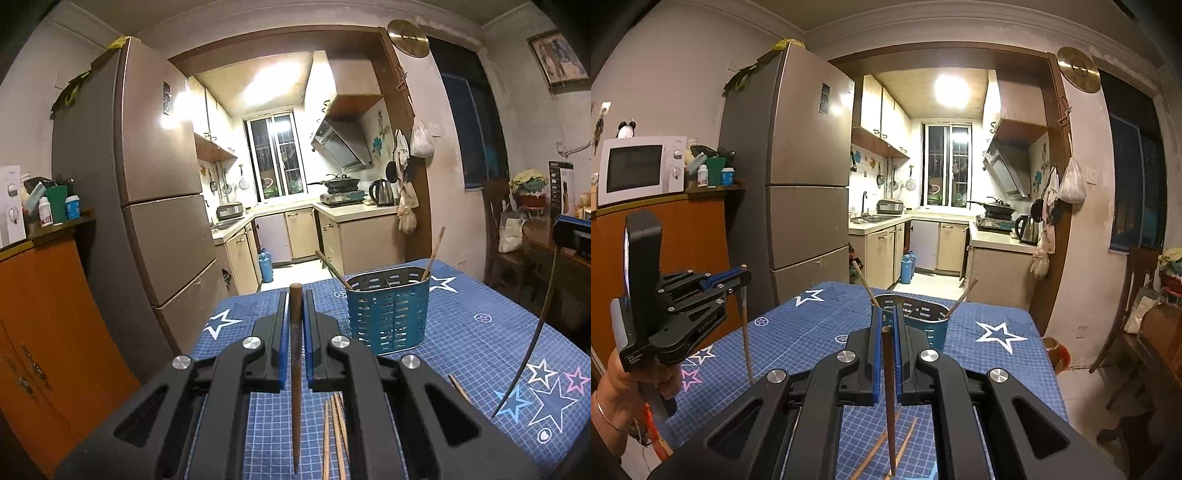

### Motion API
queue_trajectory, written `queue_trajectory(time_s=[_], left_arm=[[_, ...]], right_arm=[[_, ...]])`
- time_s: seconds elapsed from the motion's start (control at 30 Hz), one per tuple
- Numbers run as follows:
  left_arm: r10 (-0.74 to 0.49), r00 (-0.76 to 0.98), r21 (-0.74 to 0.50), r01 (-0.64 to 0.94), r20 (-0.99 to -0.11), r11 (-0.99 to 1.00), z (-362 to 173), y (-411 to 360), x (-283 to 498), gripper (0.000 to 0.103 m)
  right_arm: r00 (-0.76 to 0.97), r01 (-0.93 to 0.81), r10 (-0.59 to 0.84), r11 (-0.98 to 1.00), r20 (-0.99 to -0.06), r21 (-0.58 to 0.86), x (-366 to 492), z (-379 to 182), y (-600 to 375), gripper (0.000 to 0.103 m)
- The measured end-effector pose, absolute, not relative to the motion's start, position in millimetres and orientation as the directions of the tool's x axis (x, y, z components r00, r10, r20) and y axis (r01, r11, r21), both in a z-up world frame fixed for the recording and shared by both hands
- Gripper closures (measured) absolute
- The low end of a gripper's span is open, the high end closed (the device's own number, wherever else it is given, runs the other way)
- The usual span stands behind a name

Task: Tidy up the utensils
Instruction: 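Lift the chopstick with the right gripper and carry it over the holder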

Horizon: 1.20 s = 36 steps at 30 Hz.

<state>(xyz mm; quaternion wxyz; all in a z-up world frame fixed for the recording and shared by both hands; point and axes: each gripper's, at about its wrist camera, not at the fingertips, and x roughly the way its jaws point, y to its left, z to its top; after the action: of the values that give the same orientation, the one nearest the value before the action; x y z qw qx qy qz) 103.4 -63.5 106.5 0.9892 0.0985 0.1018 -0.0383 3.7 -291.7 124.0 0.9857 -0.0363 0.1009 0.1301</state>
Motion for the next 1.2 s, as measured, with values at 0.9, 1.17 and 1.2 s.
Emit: queue_trajectory(time_s=[0.9,1.17,1.2], left_arm=[[-0.017,0.972,0.237,0.075,-0.236,0.969,96.9,-68.2,121.8,0.097],[-0.014,0.972,0.24,0.073,-0.235,0.968,96.1,-69.4,123.0,0.097],[-0.014,0.972,0.242,0.073,-0.236,0.968,95.8,-69.4,123.6,0.097]], right_arm=[[0.95,-0.244,0.228,0.968,-0.216,-0.053,31.1,131.3,-294.7,0.096],[0.949,-0.245,0.227,0.968,-0.22,-0.06,34.2,130.7,-292.4,0.096],[0.949,-0.246,0.227,0.967,-0.219,-0.061,34.9,131.3,-291.8,0.096]])
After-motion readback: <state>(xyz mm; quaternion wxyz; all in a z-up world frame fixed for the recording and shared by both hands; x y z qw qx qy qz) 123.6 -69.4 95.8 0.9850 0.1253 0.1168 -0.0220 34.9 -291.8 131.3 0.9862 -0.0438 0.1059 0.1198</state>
